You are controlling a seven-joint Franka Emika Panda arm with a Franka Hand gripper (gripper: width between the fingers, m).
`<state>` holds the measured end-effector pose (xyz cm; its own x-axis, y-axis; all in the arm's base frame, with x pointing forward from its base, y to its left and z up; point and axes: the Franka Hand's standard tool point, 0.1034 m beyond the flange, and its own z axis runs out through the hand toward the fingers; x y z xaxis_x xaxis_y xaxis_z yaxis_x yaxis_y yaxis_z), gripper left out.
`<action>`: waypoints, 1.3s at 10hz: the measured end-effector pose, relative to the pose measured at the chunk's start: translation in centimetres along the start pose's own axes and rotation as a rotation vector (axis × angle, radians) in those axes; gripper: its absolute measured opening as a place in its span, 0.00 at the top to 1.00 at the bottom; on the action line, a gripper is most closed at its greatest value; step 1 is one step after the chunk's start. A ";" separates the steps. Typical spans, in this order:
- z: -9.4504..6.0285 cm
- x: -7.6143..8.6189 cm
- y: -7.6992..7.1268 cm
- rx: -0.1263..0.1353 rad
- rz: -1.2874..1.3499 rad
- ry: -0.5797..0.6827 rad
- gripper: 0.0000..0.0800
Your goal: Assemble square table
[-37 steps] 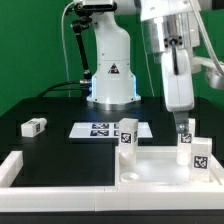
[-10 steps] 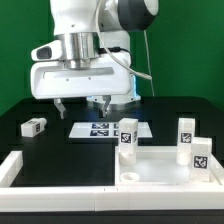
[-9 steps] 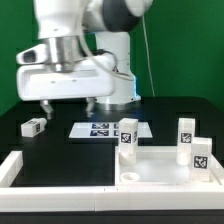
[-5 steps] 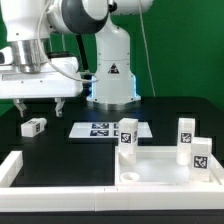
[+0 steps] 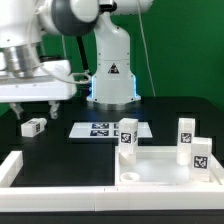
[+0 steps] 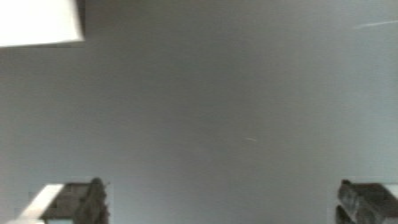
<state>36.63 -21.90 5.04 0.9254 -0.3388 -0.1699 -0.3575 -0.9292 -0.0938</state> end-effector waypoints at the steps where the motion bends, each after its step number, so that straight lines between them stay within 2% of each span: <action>1: 0.4 -0.8 2.4 0.012 0.041 -0.110 0.19; 2: 0.8 -1.1 3.8 0.027 0.085 -0.184 0.19; 3: 1.3 -1.5 3.8 0.043 0.092 -0.244 0.19; 5: 1.4 -1.7 3.3 0.069 0.081 -0.358 0.19; 7: 1.7 -2.0 3.1 0.089 0.074 -0.474 0.19; 9: 2.7 -2.6 3.3 0.100 0.078 -0.603 0.19; 10: 3.2 -2.7 3.0 0.092 0.083 -0.616 0.19; 12: 3.2 -2.8 3.1 0.093 0.084 -0.616 0.19; 13: 3.8 -3.8 3.2 0.111 0.104 -0.651 0.19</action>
Offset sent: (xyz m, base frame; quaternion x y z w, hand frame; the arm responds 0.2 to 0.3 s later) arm 0.0000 0.0000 0.0000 0.0000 -0.1296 0.0000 0.9916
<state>31.46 -22.99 1.63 0.6325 -0.2352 -0.7380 -0.4840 -0.8638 -0.1396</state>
